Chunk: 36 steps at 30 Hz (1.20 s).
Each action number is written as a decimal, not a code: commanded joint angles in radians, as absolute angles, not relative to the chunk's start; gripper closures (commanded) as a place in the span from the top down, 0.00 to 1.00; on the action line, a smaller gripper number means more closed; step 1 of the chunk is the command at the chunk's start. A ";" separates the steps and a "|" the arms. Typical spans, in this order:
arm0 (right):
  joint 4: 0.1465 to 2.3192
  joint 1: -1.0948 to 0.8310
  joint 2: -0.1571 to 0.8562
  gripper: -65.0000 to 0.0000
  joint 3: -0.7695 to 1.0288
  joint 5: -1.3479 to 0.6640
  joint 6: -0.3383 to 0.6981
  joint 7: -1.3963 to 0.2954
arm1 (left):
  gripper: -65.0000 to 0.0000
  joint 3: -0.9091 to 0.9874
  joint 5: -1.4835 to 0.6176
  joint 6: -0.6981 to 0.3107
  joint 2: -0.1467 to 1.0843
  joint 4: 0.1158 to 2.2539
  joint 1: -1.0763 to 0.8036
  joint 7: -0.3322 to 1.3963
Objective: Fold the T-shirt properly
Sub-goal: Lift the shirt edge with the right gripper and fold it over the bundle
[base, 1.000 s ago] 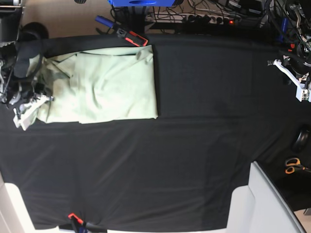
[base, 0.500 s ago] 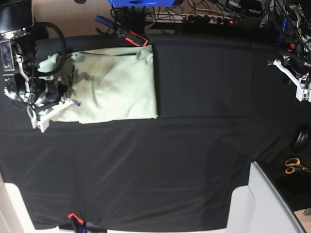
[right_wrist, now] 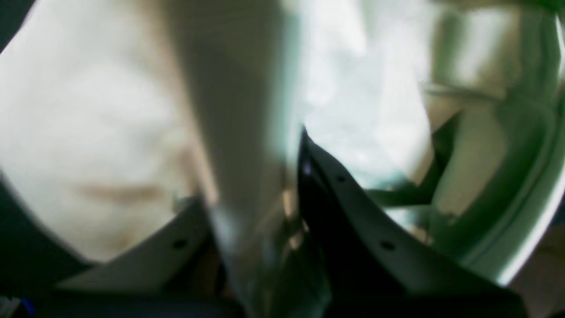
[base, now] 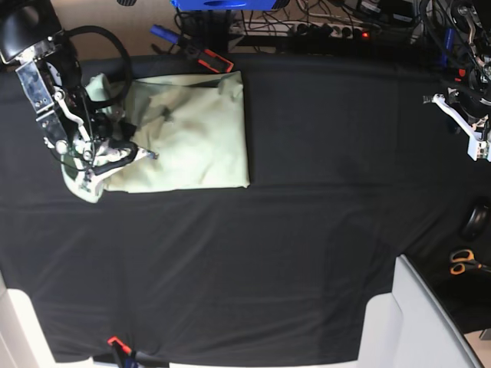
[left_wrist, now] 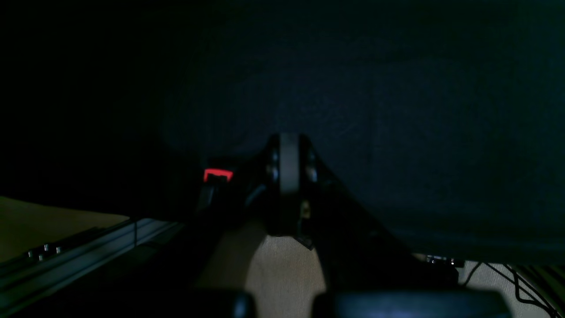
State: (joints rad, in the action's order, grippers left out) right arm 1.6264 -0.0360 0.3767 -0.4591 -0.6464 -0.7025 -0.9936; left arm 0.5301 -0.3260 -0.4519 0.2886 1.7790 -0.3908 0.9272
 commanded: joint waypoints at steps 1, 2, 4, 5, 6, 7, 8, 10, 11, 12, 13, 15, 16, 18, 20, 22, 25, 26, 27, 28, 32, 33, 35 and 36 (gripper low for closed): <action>1.666 -0.015 0.377 0.00 -0.467 -0.628 -0.698 -0.997 | 0.00 0.538 -0.331 -0.449 0.306 1.793 -0.390 0.914; 1.675 -0.013 0.374 0.00 -0.481 -0.608 -0.698 -1.004 | 0.00 0.538 -0.331 -0.449 0.306 1.793 -0.390 0.914; 1.681 -0.008 0.354 0.00 -0.512 -0.570 -0.698 -1.030 | 0.00 0.538 -0.331 -0.449 0.306 1.793 -0.390 0.914; 1.681 -0.008 0.338 0.00 -0.519 -0.547 -0.698 -1.041 | 0.00 0.538 -0.331 -0.449 0.306 1.793 -0.390 0.914; 1.681 -0.008 0.328 0.00 -0.524 -0.521 -0.698 -1.047 | 0.00 0.538 -0.331 -0.449 0.306 1.793 -0.390 0.914; 1.681 -0.008 0.315 0.00 -0.527 -0.490 -0.698 -1.056 | 0.00 0.538 -0.331 -0.449 0.306 1.793 -0.390 0.914; 1.681 -0.008 0.302 0.00 -0.545 -0.461 -0.698 -1.061 | 0.00 0.538 -0.331 -0.449 0.306 1.793 -0.390 0.914; 1.681 -0.008 0.292 0.00 -0.584 -0.421 -0.698 -1.061 | 0.00 0.538 -0.331 -0.449 0.306 1.793 -0.390 0.914; 1.681 -0.008 0.289 0.00 -0.602 -0.403 -0.698 -1.061 | 0.00 0.538 -0.331 -0.449 0.306 1.793 -0.390 0.914; 1.679 -0.008 0.283 0.00 -0.619 -0.389 -0.698 -1.066 | 0.00 0.538 -0.331 -0.449 0.306 1.793 -0.390 0.914; 1.678 -0.007 0.272 0.00 -0.628 -0.375 -0.698 -1.070 | 0.00 0.538 -0.331 -0.449 0.306 1.793 -0.390 0.914; 1.678 -0.007 0.257 0.00 -0.642 -0.337 -0.698 -1.081 | 0.00 0.538 -0.331 -0.449 0.306 1.793 -0.390 0.914; 1.676 -0.007 0.252 0.00 -0.648 -0.317 -0.698 -1.087 | 0.00 0.538 -0.331 -0.449 0.306 1.793 -0.390 0.914; 1.675 0.001 0.232 0.00 -0.664 -0.297 -0.698 -1.093 | 0.00 0.538 -0.331 -0.449 0.306 1.793 -0.390 0.914; 1.672 0.018 0.222 0.00 -0.680 -0.291 -0.698 -1.095 | 0.00 0.538 -0.331 -0.449 0.306 1.793 -0.390 0.914; 1.659 0.031 0.214 0.00 -0.688 -0.291 -0.698 -1.109 | 0.00 0.538 -0.331 -0.449 0.306 1.793 -0.392 0.914; 1.629 0.047 0.194 0.00 -0.690 -0.291 -0.698 -1.125 | 0.00 0.538 -0.331 -0.449 0.306 1.793 -0.392 0.914; 1.621 0.051 0.191 0.00 -0.690 -0.291 -0.698 -1.125 | 0.00 0.538 -0.331 -0.449 0.306 1.793 -0.394 0.914; 1.615 0.058 0.189 0.00 -0.693 -0.291 -0.698 -1.127 | 0.00 0.538 -0.331 -0.449 0.306 1.793 -0.394 0.914; 1.610 0.064 0.189 0.00 -0.713 -0.291 -0.698 -1.127 | 0.00 0.538 -0.331 -0.449 0.306 1.793 -0.394 0.914; 1.578 0.091 0.188 0.00 -0.788 -0.291 -0.698 -1.129 | 0.00 0.538 -0.331 -0.449 0.306 1.793 -0.392 0.914; 1.567 0.091 0.179 0.00 -0.796 -0.291 -0.698 -1.129 | 0.00 0.538 -0.331 -0.449 0.306 1.793 -0.392 0.914; 1.546 0.101 0.170 0.00 -0.800 -0.291 -0.698 -1.129 | 0.00 0.538 -0.331 -0.449 0.306 1.793 -0.392 0.914; 1.535 0.105 0.168 0.00 -0.802 -0.291 -0.698 -1.129 | 0.00 0.538 -0.331 -0.449 0.306 1.793 -0.392 0.914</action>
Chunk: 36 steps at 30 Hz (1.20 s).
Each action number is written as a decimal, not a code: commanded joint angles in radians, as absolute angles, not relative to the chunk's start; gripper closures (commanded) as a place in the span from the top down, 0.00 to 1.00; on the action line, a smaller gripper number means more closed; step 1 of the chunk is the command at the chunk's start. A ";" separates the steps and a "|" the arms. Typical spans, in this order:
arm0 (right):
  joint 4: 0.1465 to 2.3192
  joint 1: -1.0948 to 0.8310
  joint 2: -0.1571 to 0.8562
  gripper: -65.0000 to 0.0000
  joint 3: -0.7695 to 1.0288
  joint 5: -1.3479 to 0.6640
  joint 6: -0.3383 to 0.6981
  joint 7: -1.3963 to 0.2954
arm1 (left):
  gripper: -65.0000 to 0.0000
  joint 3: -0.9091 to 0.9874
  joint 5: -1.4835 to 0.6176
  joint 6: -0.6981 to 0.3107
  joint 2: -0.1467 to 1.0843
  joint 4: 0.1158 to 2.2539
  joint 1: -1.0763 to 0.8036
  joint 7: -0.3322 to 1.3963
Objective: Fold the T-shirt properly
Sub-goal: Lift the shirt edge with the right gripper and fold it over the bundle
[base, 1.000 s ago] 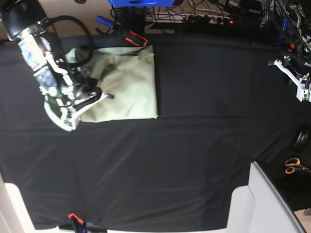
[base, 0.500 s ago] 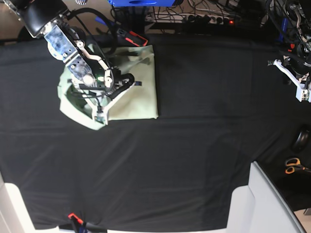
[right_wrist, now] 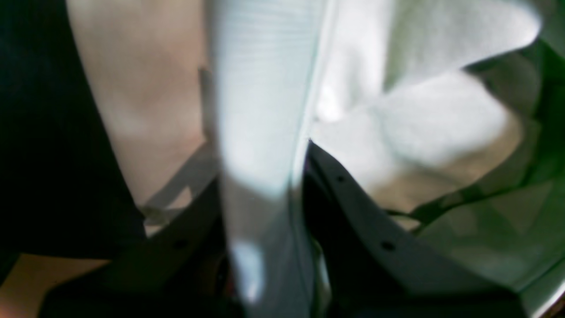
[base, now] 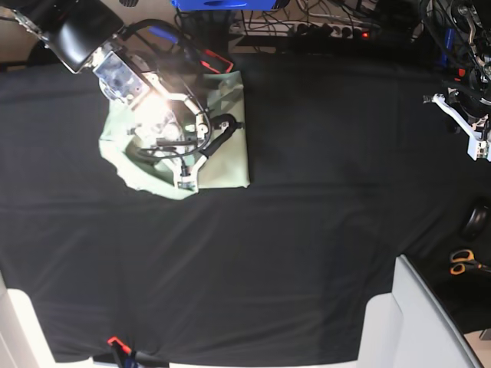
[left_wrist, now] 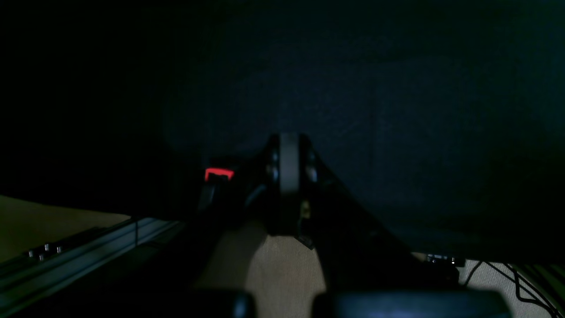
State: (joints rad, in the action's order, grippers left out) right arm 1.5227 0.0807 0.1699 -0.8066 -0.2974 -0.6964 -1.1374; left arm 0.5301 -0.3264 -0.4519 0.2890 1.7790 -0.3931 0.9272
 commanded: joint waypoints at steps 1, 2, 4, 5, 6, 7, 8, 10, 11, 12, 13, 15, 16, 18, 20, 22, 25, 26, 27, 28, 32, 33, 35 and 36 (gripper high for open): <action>1.527 0.107 0.160 0.00 -0.805 -0.291 -0.698 -1.129 | 0.00 0.538 -0.331 -0.449 0.306 1.793 -0.392 0.914; 1.521 0.108 0.151 0.00 -0.811 -0.291 -0.698 -1.127 | 0.00 0.538 -0.331 -0.449 0.306 1.793 -0.392 0.914; 1.512 0.124 0.142 0.00 -0.819 -0.291 -0.698 -1.127 | 0.00 0.538 -0.331 -0.449 0.306 1.793 -0.392 0.914; 1.508 0.128 0.142 0.00 -0.828 -0.291 -0.698 -1.127 | 0.00 0.538 -0.331 -0.449 0.306 1.793 -0.392 0.914; 1.506 0.133 0.137 0.00 -0.829 -0.291 -0.698 -1.127 | 0.00 0.538 -0.331 -0.449 0.306 1.793 -0.392 0.914; 1.504 0.139 0.122 0.00 -0.831 -0.291 -0.698 -1.127 | 0.00 0.538 -0.331 -0.449 0.306 1.793 -0.392 0.914; 1.504 0.139 0.113 0.00 -0.831 -0.291 -0.698 -1.129 | 0.00 0.538 -0.331 -0.449 0.306 1.793 -0.392 0.914; 1.504 0.140 0.104 0.00 -0.831 -0.291 -0.698 -1.129 | 0.00 0.538 -0.331 -0.449 0.306 1.793 -0.392 0.914; 1.503 0.140 0.094 0.00 -0.831 -0.291 -0.698 -1.129 | 0.00 0.538 -0.331 -0.449 0.306 1.793 -0.392 0.914; 1.500 0.140 0.088 0.00 -0.831 -0.291 -0.698 -1.129 | 0.00 0.538 -0.331 -0.449 0.306 1.793 -0.392 0.914; 1.489 0.140 0.084 0.00 -0.831 -0.289 -0.698 -1.129 | 0.00 0.538 -0.331 -0.449 0.306 1.793 -0.392 0.914; 1.460 0.142 0.081 0.00 -0.832 -0.289 -0.698 -1.129 | 0.00 0.538 -0.331 -0.449 0.306 1.793 -0.392 0.914; 1.451 0.142 0.081 0.00 -0.832 -0.289 -0.698 -1.122 | 0.00 0.538 -0.331 -0.449 0.306 1.793 -0.392 0.914; 1.448 0.142 0.079 0.00 -0.832 -0.289 -0.698 -1.121 | 0.00 0.538 -0.331 -0.449 0.306 1.793 -0.392 0.914; 1.448 0.142 0.079 0.00 -0.832 -0.289 -0.698 -1.121 | 0.00 0.538 -0.331 -0.449 0.306 1.793 -0.392 0.914; 1.448 0.142 0.079 0.00 -0.832 -0.289 -0.698 -1.121 | 0.00 0.538 -0.331 -0.449 0.306 1.793 -0.392 0.914; 1.454 0.142 0.077 0.05 -0.832 -0.289 -0.698 -1.121 | 0.00 0.538 -0.331 -0.449 0.306 1.793 -0.392 0.914; 1.455 0.140 0.074 0.10 -0.831 -0.291 -0.698 -1.121 | 0.00 0.538 -0.331 -0.449 0.306 1.793 -0.392 0.914; 1.457 0.140 0.064 0.18 -0.831 -0.291 -0.698 -1.121 | 0.00 0.538 -0.331 -0.449 0.306 1.793 -0.392 0.914; 1.465 0.140 0.053 0.25 -0.831 -0.291 -0.698 -1.121 | 0.00 0.538 -0.331 -0.449 0.306 1.793 -0.392 0.914; 1.514 0.140 0.025 0.47 -0.832 -0.291 -0.698 -1.127 | 0.00 0.538 -0.331 -0.449 0.306 1.793 -0.392 0.914; 1.526 0.140 0.015 0.51 -0.832 -0.291 -0.698 -1.129 | 0.00 0.538 -0.331 -0.449 0.305 1.793 -0.392 0.914; 1.552 0.140 0.010 0.57 -0.832 -0.292 -0.698 -1.130 | 0.00 0.538 -0.331 -0.449 0.305 1.793 -0.392 0.914; 1.566 0.140 -0.001 0.60 -0.832 -0.292 -0.698 -1.130 | 0.00 0.538 -0.331 -0.449 0.305 1.793 -0.392 0.914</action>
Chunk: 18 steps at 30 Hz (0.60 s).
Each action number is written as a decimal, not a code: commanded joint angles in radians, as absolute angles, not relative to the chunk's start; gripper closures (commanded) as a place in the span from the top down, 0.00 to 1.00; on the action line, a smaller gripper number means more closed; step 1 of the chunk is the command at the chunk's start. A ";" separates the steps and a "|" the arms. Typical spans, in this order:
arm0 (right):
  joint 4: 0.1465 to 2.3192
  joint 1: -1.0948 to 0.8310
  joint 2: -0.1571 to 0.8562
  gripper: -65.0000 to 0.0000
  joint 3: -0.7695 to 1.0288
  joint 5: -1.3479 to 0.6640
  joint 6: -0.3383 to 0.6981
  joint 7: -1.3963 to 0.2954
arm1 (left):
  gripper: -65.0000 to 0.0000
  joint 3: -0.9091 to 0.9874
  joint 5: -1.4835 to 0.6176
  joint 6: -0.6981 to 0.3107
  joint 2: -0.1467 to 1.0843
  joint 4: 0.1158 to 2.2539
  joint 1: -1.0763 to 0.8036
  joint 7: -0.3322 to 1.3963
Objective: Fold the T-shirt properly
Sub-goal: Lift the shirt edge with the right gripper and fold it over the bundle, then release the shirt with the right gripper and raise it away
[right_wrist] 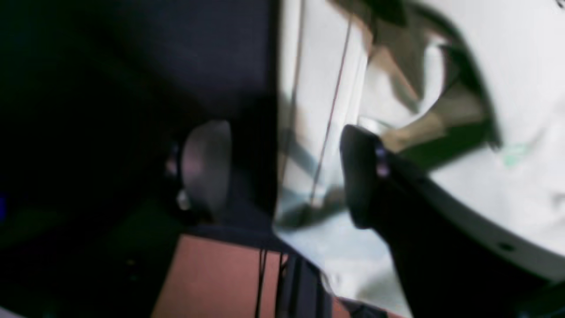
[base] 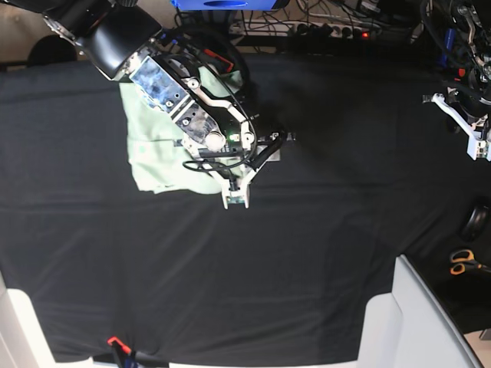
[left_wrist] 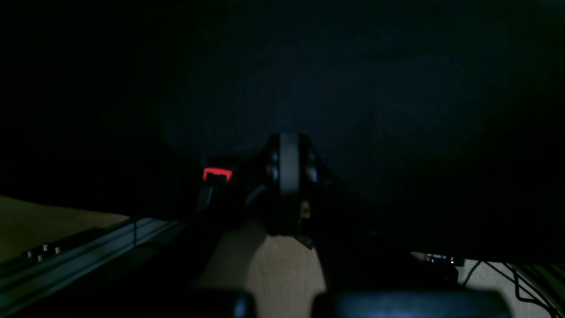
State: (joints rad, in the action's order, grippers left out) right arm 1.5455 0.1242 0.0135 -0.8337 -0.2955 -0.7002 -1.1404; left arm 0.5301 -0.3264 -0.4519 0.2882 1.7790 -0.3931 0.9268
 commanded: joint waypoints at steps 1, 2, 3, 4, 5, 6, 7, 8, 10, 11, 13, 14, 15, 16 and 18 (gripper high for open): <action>1.580 0.140 -0.004 0.62 -0.832 -0.292 -0.698 -1.132 | 0.00 0.538 -0.331 -0.449 0.305 1.791 -0.392 0.914; 1.596 0.140 -0.005 0.64 -0.832 -0.292 -0.698 -1.141 | 0.00 0.538 -0.331 -0.449 0.305 1.791 -0.392 0.914; 1.621 0.142 -0.007 0.65 -0.832 -0.292 -0.698 -1.155 | 0.00 0.538 -0.331 -0.449 0.306 1.791 -0.390 0.914; 1.656 0.142 -0.004 0.64 -0.832 -0.292 -0.698 -1.159 | 0.00 0.538 -0.331 -0.449 0.306 1.791 -0.390 0.914; 1.693 0.142 -0.001 0.64 -0.829 -0.292 -0.698 -1.159 | 0.00 0.538 -0.331 -0.449 0.306 1.791 -0.390 0.914; 1.732 0.140 0.007 0.64 -0.825 -0.291 -0.698 -1.159 | 0.00 0.538 -0.331 -0.449 0.306 1.791 -0.390 0.914; 1.776 0.139 0.028 0.64 -0.822 -0.291 -0.698 -1.161 | 0.00 0.538 -0.331 -0.449 0.306 1.791 -0.390 0.914; 1.821 0.134 0.053 0.64 -0.808 -0.291 -0.698 -1.158 | 0.00 0.538 -0.331 -0.449 0.306 1.791 -0.390 0.914; 1.916 0.094 0.088 0.63 -0.734 -0.291 -0.698 -1.156 | 0.00 0.538 -0.331 -0.449 0.306 1.791 -0.390 0.914; 1.946 0.070 0.101 0.62 -0.684 -0.291 -0.698 -1.156 | 0.00 0.538 -0.331 -0.449 0.306 1.791 -0.390 0.914; 1.962 0.016 0.130 0.42 -0.584 -0.292 -0.698 -1.155 | 0.00 0.538 -0.331 -0.449 0.305 1.782 -0.390 0.914; 1.960 -0.008 0.142 0.25 -0.549 -0.292 -0.698 -1.144 | 0.00 0.535 -0.338 -0.450 0.305 1.782 -0.392 0.914; 1.960 -0.035 0.156 0.10 -0.524 -0.292 -0.698 -1.122 | 0.00 0.521 -0.338 -0.450 0.303 1.785 -0.394 0.914; 1.960 -0.061 0.176 0.00 -0.504 -0.292 -0.698 -1.092 | 0.00 0.492 -0.338 -0.450 0.302 1.788 -0.397 0.914; 1.960 -0.113 0.222 0.04 -0.473 -0.295 -0.698 -1.006 | 0.00 0.415 -0.340 -0.450 0.302 1.799 -0.400 0.920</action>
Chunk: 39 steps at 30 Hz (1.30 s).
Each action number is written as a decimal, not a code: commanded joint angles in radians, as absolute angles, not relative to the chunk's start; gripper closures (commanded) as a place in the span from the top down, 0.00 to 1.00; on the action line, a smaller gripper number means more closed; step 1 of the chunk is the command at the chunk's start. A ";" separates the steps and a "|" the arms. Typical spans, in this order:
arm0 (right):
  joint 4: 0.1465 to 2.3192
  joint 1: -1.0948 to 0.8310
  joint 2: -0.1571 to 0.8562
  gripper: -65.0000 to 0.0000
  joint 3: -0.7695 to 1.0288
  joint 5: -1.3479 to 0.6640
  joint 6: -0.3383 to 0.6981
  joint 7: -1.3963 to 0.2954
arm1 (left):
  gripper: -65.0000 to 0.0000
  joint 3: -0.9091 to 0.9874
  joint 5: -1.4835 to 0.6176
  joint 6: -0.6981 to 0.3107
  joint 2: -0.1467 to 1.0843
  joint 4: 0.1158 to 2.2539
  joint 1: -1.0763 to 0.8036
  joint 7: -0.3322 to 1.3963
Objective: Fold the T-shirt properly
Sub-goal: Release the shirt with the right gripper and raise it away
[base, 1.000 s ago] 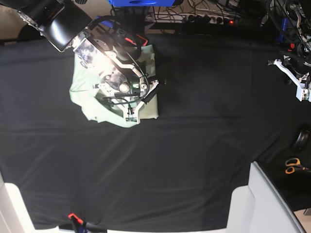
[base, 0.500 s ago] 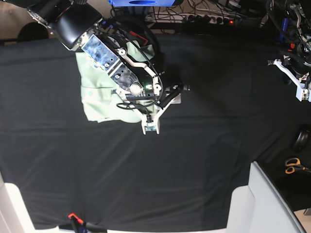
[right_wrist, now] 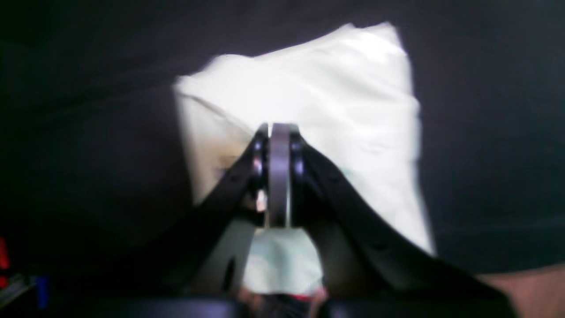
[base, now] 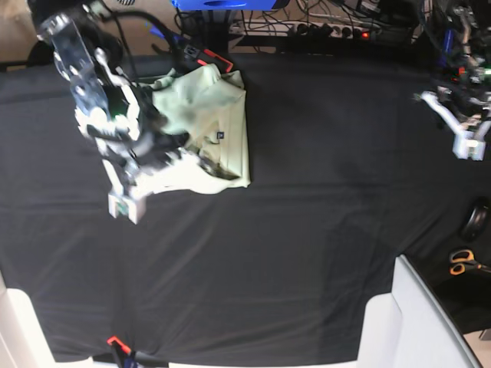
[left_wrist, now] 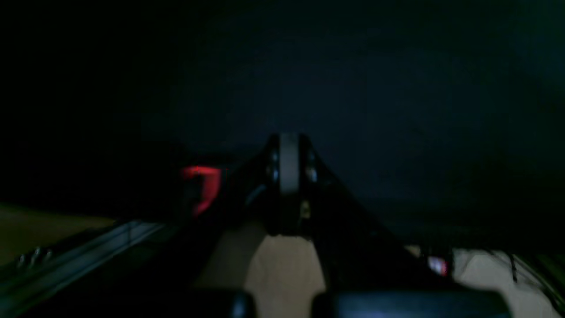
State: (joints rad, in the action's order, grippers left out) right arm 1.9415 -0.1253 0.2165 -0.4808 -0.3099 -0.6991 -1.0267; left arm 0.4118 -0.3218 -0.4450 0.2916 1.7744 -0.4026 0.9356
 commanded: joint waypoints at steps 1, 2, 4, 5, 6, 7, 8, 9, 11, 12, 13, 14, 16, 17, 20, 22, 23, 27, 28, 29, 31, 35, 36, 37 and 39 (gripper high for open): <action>1.959 -0.136 0.245 0.05 -0.463 -0.295 -0.698 -0.964 | 0.00 0.380 -0.341 -0.450 0.297 1.805 -0.400 0.921; 1.959 -0.160 0.268 0.02 -0.447 -0.295 -0.698 -0.921 | 0.00 0.349 -0.349 -0.450 0.280 1.808 -0.400 0.921; 1.959 -0.203 0.294 0.00 -0.407 -0.297 -0.698 -0.858 | 0.00 0.326 -0.423 -0.450 0.246 1.808 -0.400 0.924; 1.957 -0.217 0.297 0.00 -0.386 -0.297 -0.698 -0.840 | 0.04 0.325 -0.489 -0.450 0.229 1.808 -0.397 0.947; 1.957 -0.226 0.297 0.00 -0.364 -0.297 -0.698 -0.834 | 0.11 0.325 -0.556 -0.450 0.219 1.807 -0.390 0.987; 1.957 -0.234 0.297 0.00 -0.340 -0.297 -0.698 -0.837 | 0.21 0.325 -0.630 -0.450 0.208 1.807 -0.384 1.033; 1.957 -0.237 0.297 0.00 -0.320 -0.297 -0.698 -0.842 | 0.32 0.325 -0.716 -0.450 0.200 1.807 -0.367 1.072; 1.957 -0.240 0.297 0.00 -0.305 -0.297 -0.698 -0.845 | 0.41 0.323 -0.777 -0.450 0.194 1.807 -0.357 1.096; 1.957 -0.245 0.294 0.00 -0.269 -0.297 -0.698 -0.846 | 0.58 0.323 -0.874 -0.447 0.174 1.791 -0.344 1.118; 1.957 -0.246 0.291 0.00 -0.254 -0.297 -0.698 -0.846 | 0.64 0.328 -0.903 -0.446 0.166 1.774 -0.341 1.118; 1.957 -0.255 0.291 0.00 -0.245 -0.297 -0.687 -0.846 | 0.68 0.326 -0.924 -0.446 0.160 1.755 -0.340 1.116; 1.957 -0.263 0.289 0.00 -0.237 -0.297 -0.651 -0.846 | 0.70 0.323 -0.946 -0.447 0.156 1.732 -0.328 1.116; 1.957 -0.265 0.289 0.00 -0.237 -0.297 -0.618 -0.846 | 0.70 0.308 -0.984 -0.449 0.154 1.673 -0.300 1.121; 1.956 -0.266 0.289 0.00 -0.237 -0.297 -0.616 -0.846 | 0.70 0.283 -1.001 -0.449 0.156 1.643 -0.289 1.121; 1.943 -0.275 0.289 0.00 -0.242 -0.297 -0.613 -0.846 | 0.70 0.251 -1.029 -0.446 0.159 1.557 -0.262 1.116; 1.943 -0.282 0.289 0.00 -0.245 -0.297 -0.613 -0.846 | 0.70 0.255 -1.030 -0.446 0.156 1.511 -0.246 1.115; 1.942 -0.282 0.289 0.00 -0.245 -0.297 -0.613 -0.846 | 0.70 0.254 -1.030 -0.447 0.156 1.492 -0.239 1.113; 1.928 -0.291 0.289 0.00 -0.243 -0.297 -0.613 -0.846 | 0.70 0.225 -1.036 -0.449 0.145 1.472 -0.213 1.115; 1.928 -0.292 0.289 0.00 -0.245 -0.297 -0.613 -0.846 | 0.71 0.206 -1.036 -0.449 0.143 1.472 -0.211 1.115; 1.928 -0.292 0.289 0.00 -0.245 -0.297 -0.613 -0.846 | 0.71 0.189 -1.036 -0.449 0.143 1.472 -0.200 1.115; 1.928 -0.294 0.289 0.00 -0.245 -0.297 -0.613 -0.846 | 0.75 0.139 -1.038 -0.449 0.140 1.465 -0.177 1.115; 1.928 -0.297 0.289 0.00 -0.245 -0.297 -0.613 -0.846 | 0.86 0.054 -1.029 -0.444 0.110 1.461 -0.142 1.112; 1.928 -0.302 0.289 0.00 -0.245 -0.297 -0.613 -0.846 | 0.86 0.044 -1.018 -0.444 0.094 1.451 -0.134 1.112; 1.928 -0.308 0.289 0.00 -0.243 -0.297 -0.613 -0.846 | 0.86 0.041 -1.001 -0.444 0.082 1.437 -0.128 1.112; 1.928 -0.317 0.289 0.00 -0.243 -0.297 -0.613 -0.842 | 0.86 0.041 -0.951 -0.444 0.048 1.399 -0.111 1.112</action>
